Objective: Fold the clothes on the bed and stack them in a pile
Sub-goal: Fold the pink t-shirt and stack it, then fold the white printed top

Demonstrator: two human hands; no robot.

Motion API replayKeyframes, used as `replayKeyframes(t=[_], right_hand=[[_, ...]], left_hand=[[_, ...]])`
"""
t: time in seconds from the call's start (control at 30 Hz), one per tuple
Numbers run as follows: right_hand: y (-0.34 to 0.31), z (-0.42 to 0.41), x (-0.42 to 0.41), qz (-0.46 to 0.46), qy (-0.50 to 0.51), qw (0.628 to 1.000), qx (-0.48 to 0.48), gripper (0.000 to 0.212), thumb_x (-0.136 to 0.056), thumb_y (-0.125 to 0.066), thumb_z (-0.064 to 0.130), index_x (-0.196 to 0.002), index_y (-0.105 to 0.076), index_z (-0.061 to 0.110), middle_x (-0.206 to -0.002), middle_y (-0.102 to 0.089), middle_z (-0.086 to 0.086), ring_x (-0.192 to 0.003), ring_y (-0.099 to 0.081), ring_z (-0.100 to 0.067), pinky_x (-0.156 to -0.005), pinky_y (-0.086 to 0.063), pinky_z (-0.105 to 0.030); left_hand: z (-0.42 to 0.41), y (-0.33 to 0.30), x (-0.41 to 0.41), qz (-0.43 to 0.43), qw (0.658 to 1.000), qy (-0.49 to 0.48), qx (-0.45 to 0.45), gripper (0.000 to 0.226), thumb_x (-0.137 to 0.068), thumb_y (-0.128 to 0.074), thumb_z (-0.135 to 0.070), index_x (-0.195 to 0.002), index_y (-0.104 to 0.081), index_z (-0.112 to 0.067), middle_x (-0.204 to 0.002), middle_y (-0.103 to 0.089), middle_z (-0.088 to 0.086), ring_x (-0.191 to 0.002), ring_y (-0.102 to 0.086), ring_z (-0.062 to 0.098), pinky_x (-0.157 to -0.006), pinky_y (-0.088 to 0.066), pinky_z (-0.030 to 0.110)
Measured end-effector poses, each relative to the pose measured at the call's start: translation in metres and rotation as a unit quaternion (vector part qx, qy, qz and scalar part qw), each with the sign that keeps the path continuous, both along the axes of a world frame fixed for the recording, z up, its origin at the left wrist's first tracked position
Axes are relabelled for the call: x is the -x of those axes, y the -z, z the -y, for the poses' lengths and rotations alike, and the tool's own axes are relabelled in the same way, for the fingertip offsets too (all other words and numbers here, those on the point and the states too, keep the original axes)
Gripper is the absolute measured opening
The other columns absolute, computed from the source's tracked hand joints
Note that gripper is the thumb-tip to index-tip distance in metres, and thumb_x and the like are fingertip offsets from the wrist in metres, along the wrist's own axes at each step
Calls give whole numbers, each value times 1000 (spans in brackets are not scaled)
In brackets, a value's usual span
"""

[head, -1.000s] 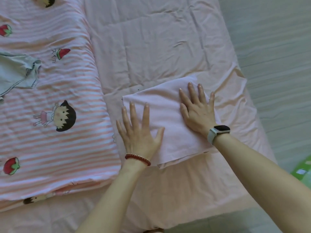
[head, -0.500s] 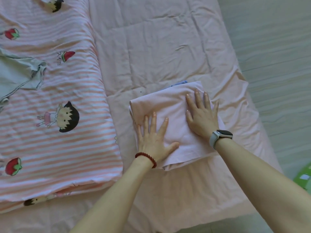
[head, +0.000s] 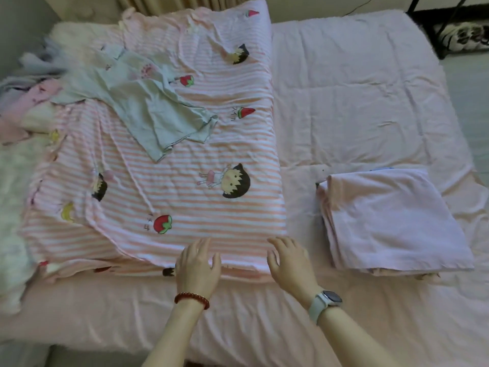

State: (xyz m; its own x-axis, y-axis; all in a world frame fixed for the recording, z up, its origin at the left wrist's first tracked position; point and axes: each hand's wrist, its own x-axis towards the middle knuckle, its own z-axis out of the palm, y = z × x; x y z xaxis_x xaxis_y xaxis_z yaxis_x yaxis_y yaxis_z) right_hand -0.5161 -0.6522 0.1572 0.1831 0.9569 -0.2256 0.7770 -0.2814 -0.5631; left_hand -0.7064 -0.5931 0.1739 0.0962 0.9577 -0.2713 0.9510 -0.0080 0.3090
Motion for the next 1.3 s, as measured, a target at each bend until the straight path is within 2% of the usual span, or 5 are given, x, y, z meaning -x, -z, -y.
replayKeyframes(t=[0.17, 0.5, 0.93, 1.17, 1.3], right_hand=[[8, -69, 107, 26, -81, 996, 32, 41, -97, -34, 31, -137, -41, 24, -137, -45, 6, -131, -33, -15, -105, -23, -31], [49, -260, 268, 95, -58, 991, 69, 45, -98, -36, 32, -141, -32, 21, -142, -39, 0, -128, -38, -21, -100, -35, -36], [132, -441, 269, 266, -45, 962, 33, 59, -92, -49, 36, -144, -25, 21, -148, -25, -8, -136, -23, -29, -105, -23, -46], [125, -454, 258, 261, -38, 962, -62, 27, -86, -41, -1, -107, -55, 8, -102, -64, -15, -93, -56, -35, -70, -29, -36], [104, -384, 296, 157, -27, 983, -93, 22, -80, -51, -8, -95, -59, 5, -77, -63, -15, -66, -57, -34, -56, -25, -31]], left_hand=[[-64, 2, 130, -61, 998, -1, -5, 49, -91, -49, -29, -138, -41, -20, -142, -39, 4, -133, -31, 21, -109, -26, 37], [-288, 67, 286, -86, 992, 67, 70, 65, -91, -40, -50, -147, -11, -33, -157, 3, 3, -143, 0, 26, -114, -11, 50], [-331, 217, 323, -60, 996, 40, 45, 88, -65, -6, -86, -143, 10, -47, -156, 15, -4, -140, 24, 22, -106, 18, 55], [-340, 228, 331, -43, 995, 53, 73, 84, -57, 1, -92, -129, 29, -57, -154, 19, -9, -136, 31, 17, -103, 25, 51], [-345, 209, 329, -39, 990, 52, 122, 82, -72, -24, -84, -140, 10, -52, -155, 16, -10, -140, 23, 19, -107, 18, 52]])
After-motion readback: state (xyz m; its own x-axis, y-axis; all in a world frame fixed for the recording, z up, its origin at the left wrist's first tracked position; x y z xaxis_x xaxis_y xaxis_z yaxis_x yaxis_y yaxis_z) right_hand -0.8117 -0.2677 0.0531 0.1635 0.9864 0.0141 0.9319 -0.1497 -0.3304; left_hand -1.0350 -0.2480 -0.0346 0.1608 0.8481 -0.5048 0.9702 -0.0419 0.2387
